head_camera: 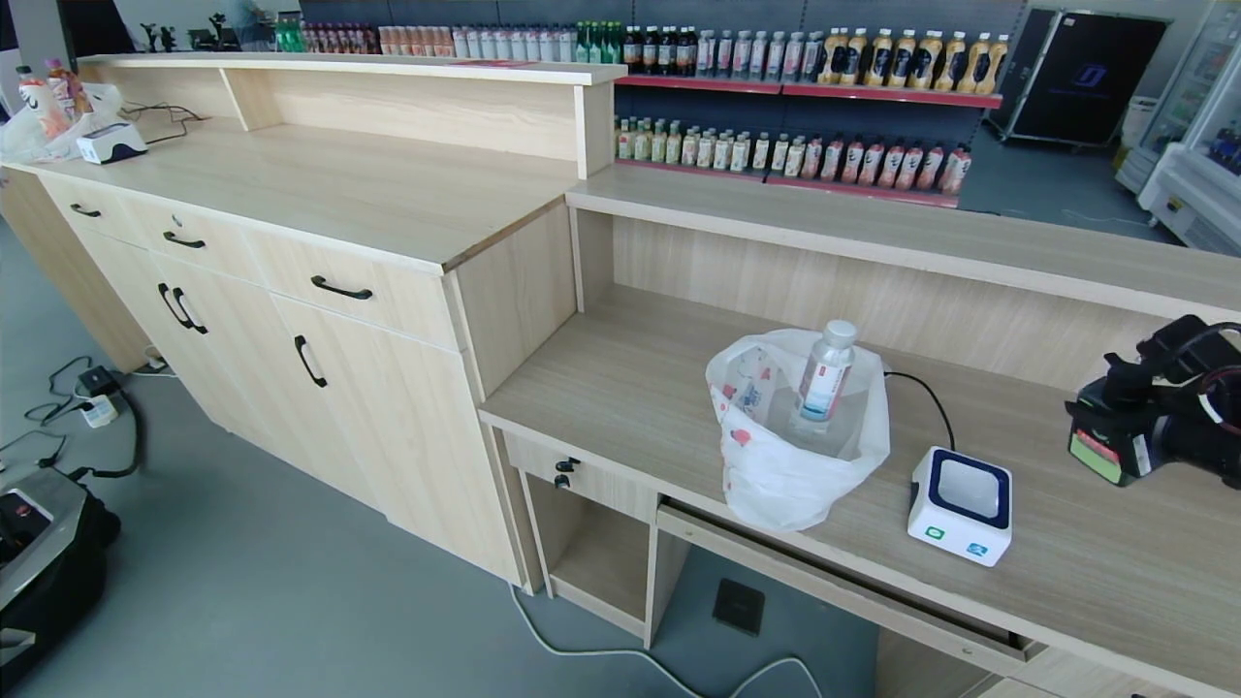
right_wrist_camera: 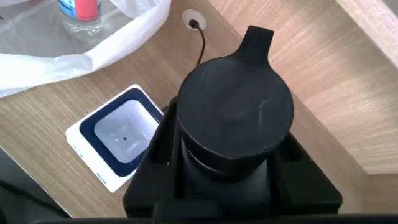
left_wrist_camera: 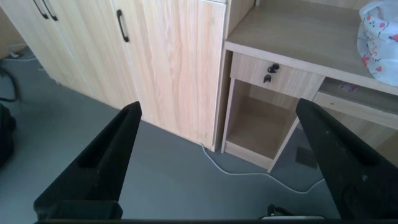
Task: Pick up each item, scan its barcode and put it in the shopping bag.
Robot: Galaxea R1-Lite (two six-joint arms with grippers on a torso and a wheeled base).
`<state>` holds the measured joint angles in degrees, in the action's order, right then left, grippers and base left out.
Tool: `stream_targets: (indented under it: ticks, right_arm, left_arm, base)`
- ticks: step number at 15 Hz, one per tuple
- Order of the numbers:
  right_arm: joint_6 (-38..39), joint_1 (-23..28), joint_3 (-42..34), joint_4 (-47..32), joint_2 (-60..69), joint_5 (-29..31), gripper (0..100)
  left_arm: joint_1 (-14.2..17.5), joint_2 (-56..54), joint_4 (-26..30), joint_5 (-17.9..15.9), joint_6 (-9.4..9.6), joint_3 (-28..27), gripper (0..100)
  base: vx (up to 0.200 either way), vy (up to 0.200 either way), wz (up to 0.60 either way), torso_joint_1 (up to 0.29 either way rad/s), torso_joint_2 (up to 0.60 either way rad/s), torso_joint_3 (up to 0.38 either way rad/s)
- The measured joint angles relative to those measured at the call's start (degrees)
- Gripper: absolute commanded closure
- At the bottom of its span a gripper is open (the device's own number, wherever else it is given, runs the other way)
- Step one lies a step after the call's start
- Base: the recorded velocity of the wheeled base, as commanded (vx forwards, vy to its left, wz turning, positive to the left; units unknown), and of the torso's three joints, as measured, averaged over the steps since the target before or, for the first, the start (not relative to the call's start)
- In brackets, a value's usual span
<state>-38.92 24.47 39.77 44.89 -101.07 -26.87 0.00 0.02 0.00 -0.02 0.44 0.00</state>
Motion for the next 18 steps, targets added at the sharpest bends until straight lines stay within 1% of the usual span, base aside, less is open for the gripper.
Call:
stream_targets:
  ticks: [2,4,6,8,10,11,13,15,18]
  right_arm:
    - [-1.66,0.83,-1.84,2.60,2.43,0.33,100]
    - [-3.12,0.44,-3.02,5.03,3.52,1.56,100]
    - [-3.24,-0.90,-3.47,5.30,3.58,1.80,100]
    - [-2.97,-1.78,-3.41,7.78,2.56,1.52,100]
    - [-2.21,-4.11,-2.76,9.76,-0.22,0.29,100]
    - [-1.04,-5.64,-2.47,10.48,-2.15,-1.02,100]
    - [4.19,-8.68,-1.71,13.00,-6.86,-2.90,100]
    - [9.47,-12.01,-0.57,14.53,-11.69,-3.58,100]
    - [16.08,-14.87,1.19,18.75,-18.55,-3.56,100]
  left_arm:
    - [0.00,0.00,0.00,0.02,0.00,0.00,0]
    - [-0.05,0.00,0.00,0.02,0.00,0.00,0]
    - [0.00,0.00,0.00,0.02,0.00,0.00,0]
    - [0.00,0.00,0.00,0.02,0.00,0.00,0]
    - [0.00,0.00,0.02,0.02,0.00,0.00,0]
    - [0.00,0.00,0.00,0.02,0.00,0.00,0]
    - [0.00,0.00,0.00,0.02,0.00,0.00,0]
    - [-0.02,0.00,0.02,0.02,0.00,0.00,0]
    - [0.00,0.00,0.00,0.00,0.00,0.00,0]
  base:
    - [0.000,0.000,0.60,0.002,0.00,0.002]
    - [0.000,0.000,0.60,-0.002,0.00,0.002]
    - [0.000,0.000,0.60,0.007,0.00,0.007]
    - [0.000,0.000,0.60,-0.002,0.00,0.005]
    - [0.000,0.000,0.00,0.000,0.00,0.000]
    - [0.000,0.000,0.00,0.000,0.00,0.000]
    - [0.000,0.000,0.00,0.000,0.00,0.000]
    - [0.000,0.000,0.00,0.000,0.00,0.000]
    - [0.000,0.000,0.00,0.000,0.00,0.000]
